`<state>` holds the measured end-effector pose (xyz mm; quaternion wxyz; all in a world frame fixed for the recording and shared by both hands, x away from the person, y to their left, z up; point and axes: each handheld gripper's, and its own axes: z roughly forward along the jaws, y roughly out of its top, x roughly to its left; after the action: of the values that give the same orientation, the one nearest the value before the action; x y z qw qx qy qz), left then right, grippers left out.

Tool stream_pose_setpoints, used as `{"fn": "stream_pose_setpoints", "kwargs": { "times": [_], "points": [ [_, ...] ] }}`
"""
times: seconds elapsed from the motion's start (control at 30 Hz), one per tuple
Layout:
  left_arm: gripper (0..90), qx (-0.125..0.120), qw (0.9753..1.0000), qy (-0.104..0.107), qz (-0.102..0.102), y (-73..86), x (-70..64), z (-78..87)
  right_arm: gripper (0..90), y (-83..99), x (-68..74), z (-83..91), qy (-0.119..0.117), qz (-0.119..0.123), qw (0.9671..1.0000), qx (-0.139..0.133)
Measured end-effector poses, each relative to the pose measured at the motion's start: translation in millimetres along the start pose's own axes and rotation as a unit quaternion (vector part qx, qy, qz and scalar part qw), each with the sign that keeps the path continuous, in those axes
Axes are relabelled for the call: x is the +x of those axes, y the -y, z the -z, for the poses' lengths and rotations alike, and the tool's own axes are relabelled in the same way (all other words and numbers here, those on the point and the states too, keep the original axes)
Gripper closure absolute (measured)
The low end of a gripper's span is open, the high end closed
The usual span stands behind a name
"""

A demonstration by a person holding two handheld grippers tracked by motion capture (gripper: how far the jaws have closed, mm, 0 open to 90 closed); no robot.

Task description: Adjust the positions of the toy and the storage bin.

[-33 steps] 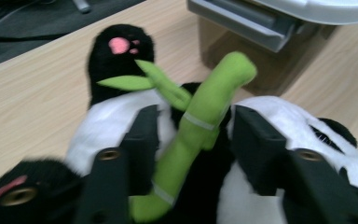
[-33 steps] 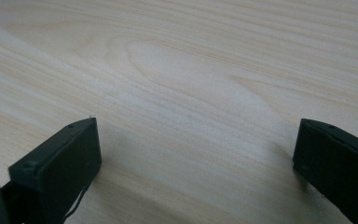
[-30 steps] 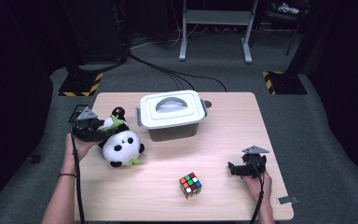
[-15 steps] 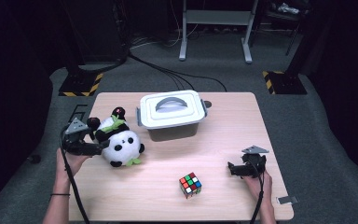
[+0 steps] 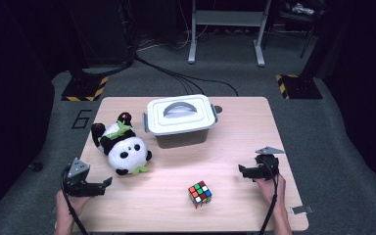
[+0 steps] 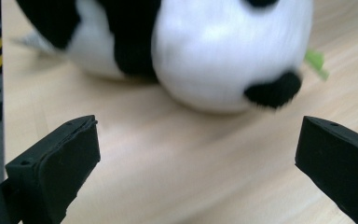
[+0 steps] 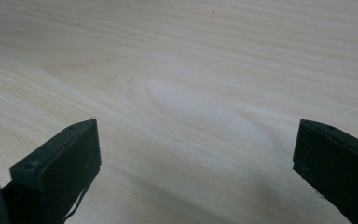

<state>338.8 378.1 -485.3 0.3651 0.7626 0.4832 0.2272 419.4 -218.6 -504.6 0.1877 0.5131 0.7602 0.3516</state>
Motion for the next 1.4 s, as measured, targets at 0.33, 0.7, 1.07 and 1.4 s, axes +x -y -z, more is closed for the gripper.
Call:
{"fn": "stream_pose_setpoints", "kwargs": {
  "times": [0.33, 0.7, 1.07, 1.4],
  "points": [
    [0.0, 0.029, 0.9993, -0.016, 0.014, 27.5, 0.8, -21.2, 1.6, -62.3, 13.3, -2.2, -0.026, 0.024, 0.9991, -0.022],
    [0.0, 0.040, 0.9987, -0.023, 0.020, 37.0, 3.1, -28.8, 4.8, -123.1, 18.5, -20.6, -0.049, 0.028, 0.9976, -0.039],
    [0.0, 0.040, 0.9987, -0.024, 0.021, 37.0, 3.1, -29.0, 31.4, -171.3, 15.0, -46.5, -0.052, 0.002, 0.9970, -0.058],
    [0.0, 0.040, 0.9987, -0.023, 0.021, 37.0, 3.1, -29.0, 56.5, -200.7, 17.6, -77.3, -0.052, 0.000, 0.9981, -0.034]
  ]
}}
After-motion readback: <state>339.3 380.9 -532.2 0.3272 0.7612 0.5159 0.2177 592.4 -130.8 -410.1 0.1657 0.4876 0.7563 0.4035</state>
